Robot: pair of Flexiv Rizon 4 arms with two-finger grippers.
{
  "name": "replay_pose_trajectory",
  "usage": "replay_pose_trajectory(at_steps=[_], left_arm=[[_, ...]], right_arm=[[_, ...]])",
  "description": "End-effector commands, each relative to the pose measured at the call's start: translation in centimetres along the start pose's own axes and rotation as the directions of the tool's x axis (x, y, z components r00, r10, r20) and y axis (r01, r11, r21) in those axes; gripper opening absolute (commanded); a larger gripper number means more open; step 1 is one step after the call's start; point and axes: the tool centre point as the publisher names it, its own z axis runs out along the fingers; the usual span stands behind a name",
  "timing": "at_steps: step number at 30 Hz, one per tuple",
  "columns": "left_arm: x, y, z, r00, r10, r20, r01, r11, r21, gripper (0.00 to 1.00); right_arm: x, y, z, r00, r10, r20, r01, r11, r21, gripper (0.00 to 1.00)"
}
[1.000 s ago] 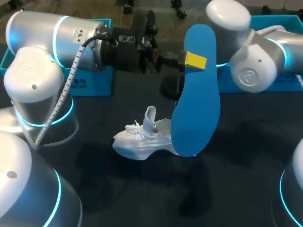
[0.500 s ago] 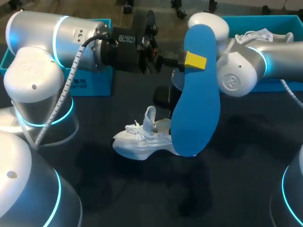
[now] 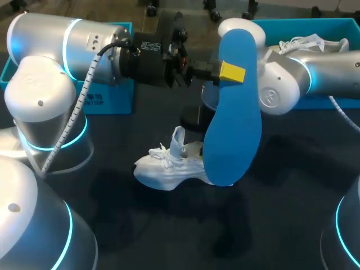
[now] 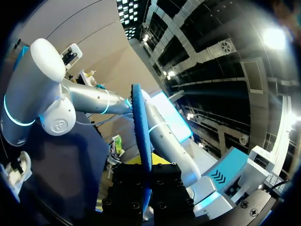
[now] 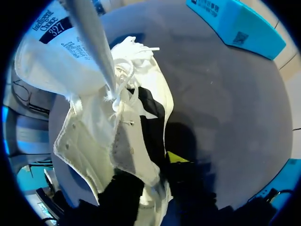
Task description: Take the shoe out of the shoebox, open the shoe tongue, remove and reinsert the insole, then place the shoe into the shoebox
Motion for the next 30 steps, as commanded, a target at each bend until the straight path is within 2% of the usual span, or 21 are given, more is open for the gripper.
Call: replay_pose_trajectory(at_steps=[1, 4, 8, 10, 15, 17, 22, 24, 29, 30], left_arm=[[0.0, 0.2, 0.0, 1.000, 0.000, 0.001, 0.000, 1.000, 0.002, 0.00], [0.0, 0.2, 0.0, 1.000, 0.000, 0.001, 0.000, 1.000, 0.002, 0.00], [0.0, 0.2, 0.0, 1.000, 0.000, 0.001, 0.000, 1.000, 0.002, 0.00], [0.0, 0.2, 0.0, 1.000, 0.000, 0.001, 0.000, 1.000, 0.002, 0.00], [0.0, 0.2, 0.0, 1.000, 0.000, 0.001, 0.000, 1.000, 0.002, 0.00], [0.0, 0.2, 0.0, 1.000, 0.000, 0.001, 0.000, 1.000, 0.002, 0.00], [0.0, 0.2, 0.0, 1.000, 0.000, 0.001, 0.000, 1.000, 0.002, 0.00], [0.0, 0.2, 0.0, 1.000, 0.000, 0.001, 0.000, 1.000, 0.002, 0.00], [0.0, 0.2, 0.0, 1.000, 0.000, 0.001, 0.000, 1.000, 0.002, 0.00], [0.0, 0.2, 0.0, 1.000, 0.000, 0.001, 0.000, 1.000, 0.002, 0.00]], right_arm=[[0.0, 0.1, -0.8, 1.000, 0.007, -0.011, -0.007, 1.000, 0.022, 0.00], [0.2, 0.2, -1.2, 1.000, 0.022, -0.015, -0.022, 0.999, 0.030, 0.00], [1.2, 0.1, -1.8, 0.995, 0.096, -0.027, -0.097, 0.994, -0.055, 0.00], [1.5, -0.1, -2.0, 0.988, 0.145, -0.057, -0.149, 0.986, -0.075, 0.00], [1.9, -0.1, -3.0, 0.940, 0.305, -0.154, -0.318, 0.946, -0.066, 0.00], [2.2, 0.0, -3.0, 0.901, 0.388, -0.195, -0.410, 0.908, -0.085, 0.00], [2.7, 0.2, -3.7, 0.790, 0.576, -0.207, -0.605, 0.787, -0.120, 0.00], [2.8, 0.3, -3.9, 0.759, 0.614, -0.216, -0.640, 0.765, -0.076, 0.00], [3.1, 1.0, -3.5, 0.662, 0.719, -0.212, -0.749, 0.646, -0.146, 0.00], [3.3, 1.3, -3.6, 0.675, 0.710, -0.202, -0.738, 0.653, -0.173, 0.00]])
